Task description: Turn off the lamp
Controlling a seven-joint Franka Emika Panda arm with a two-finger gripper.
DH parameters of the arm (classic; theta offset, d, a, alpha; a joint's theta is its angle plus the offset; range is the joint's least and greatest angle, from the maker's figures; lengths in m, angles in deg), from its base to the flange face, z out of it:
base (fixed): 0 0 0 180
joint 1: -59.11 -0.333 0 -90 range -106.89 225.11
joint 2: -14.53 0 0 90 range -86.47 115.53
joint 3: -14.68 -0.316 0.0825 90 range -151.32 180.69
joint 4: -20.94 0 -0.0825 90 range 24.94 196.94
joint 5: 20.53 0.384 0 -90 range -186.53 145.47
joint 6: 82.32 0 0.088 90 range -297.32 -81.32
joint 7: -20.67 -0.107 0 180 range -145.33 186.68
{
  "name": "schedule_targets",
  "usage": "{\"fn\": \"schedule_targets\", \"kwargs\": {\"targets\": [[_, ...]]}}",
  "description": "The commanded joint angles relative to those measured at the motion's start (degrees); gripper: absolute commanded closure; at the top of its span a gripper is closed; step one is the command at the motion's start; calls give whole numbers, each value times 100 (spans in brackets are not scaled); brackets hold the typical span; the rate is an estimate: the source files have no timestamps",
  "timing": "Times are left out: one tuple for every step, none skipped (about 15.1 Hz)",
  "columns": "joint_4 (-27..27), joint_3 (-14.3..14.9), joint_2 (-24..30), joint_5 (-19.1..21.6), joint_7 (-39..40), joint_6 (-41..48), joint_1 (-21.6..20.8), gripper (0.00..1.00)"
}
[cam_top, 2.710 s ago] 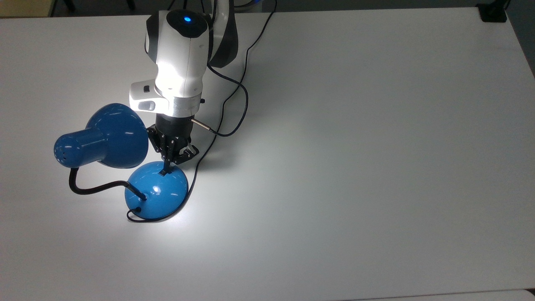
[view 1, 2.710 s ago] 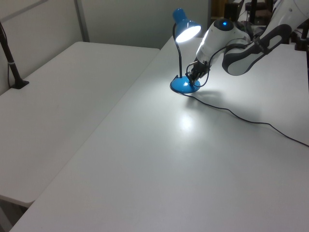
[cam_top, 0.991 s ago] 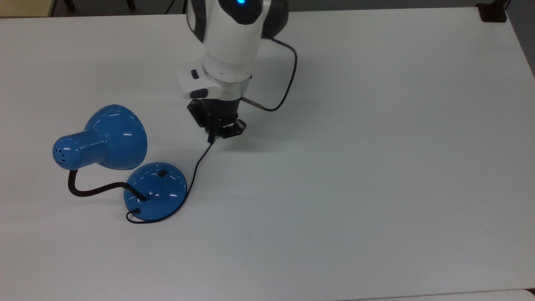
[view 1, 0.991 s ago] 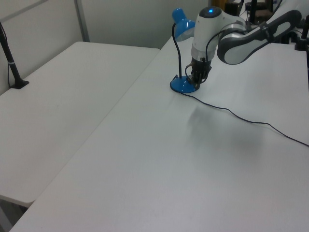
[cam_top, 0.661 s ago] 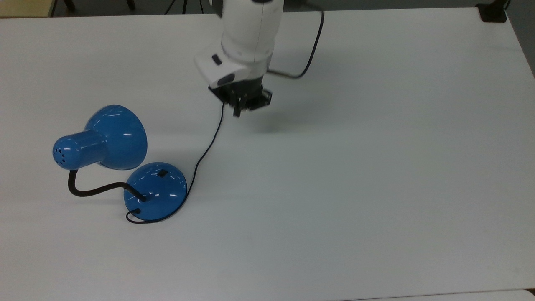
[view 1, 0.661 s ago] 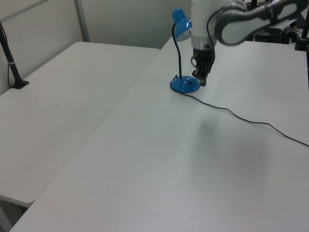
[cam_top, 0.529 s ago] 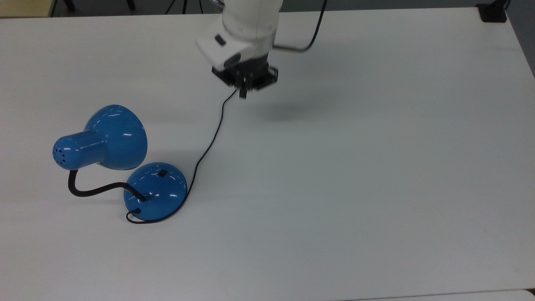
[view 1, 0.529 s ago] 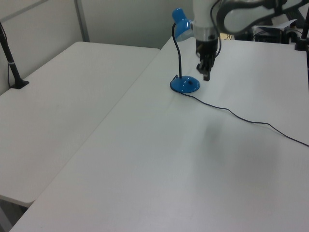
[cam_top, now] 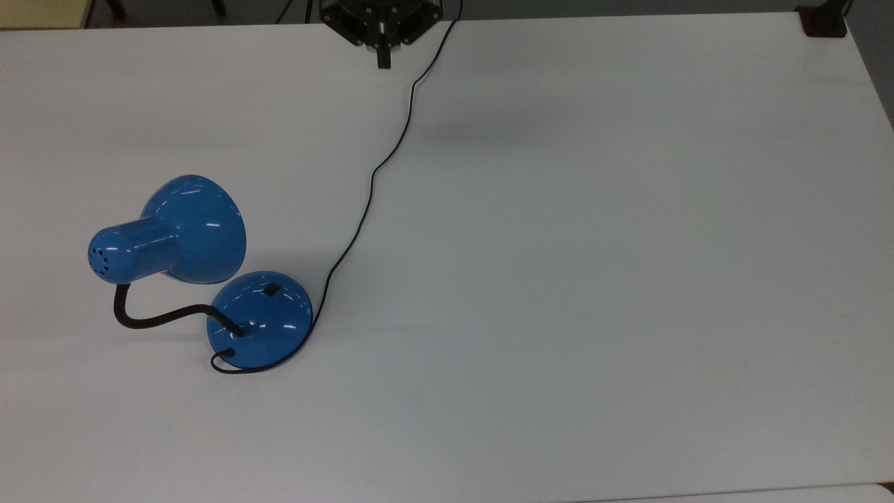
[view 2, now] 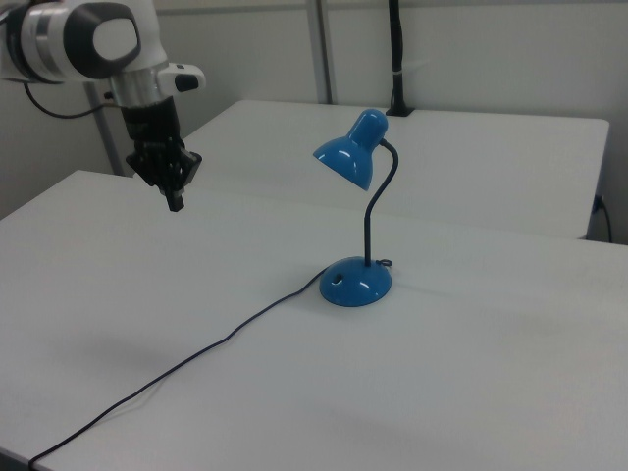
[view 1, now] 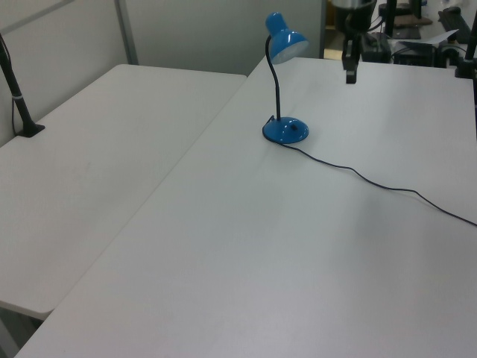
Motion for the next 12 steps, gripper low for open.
{"fn": "schedule_targets", "kwargs": {"targets": [[-164,285,147,122,166,417,-200,74],[-182,294,165,122,166,408,-191,61],[-234,303,165,113,166,417,-191,54],[-261,294,165,52,174,426,-191,42],[-270,294,165,43,174,417,-191,33],[-270,294,165,34,175,417,-191,19],[-270,294,165,34,175,408,-200,11],[-270,294,165,25,166,408,-200,0],[-270,277,165,25,157,408,-200,0],[-270,268,165,16,122,400,-217,0],[-270,268,165,-10,113,399,-217,0],[-270,268,165,-36,96,408,-209,0]]}}
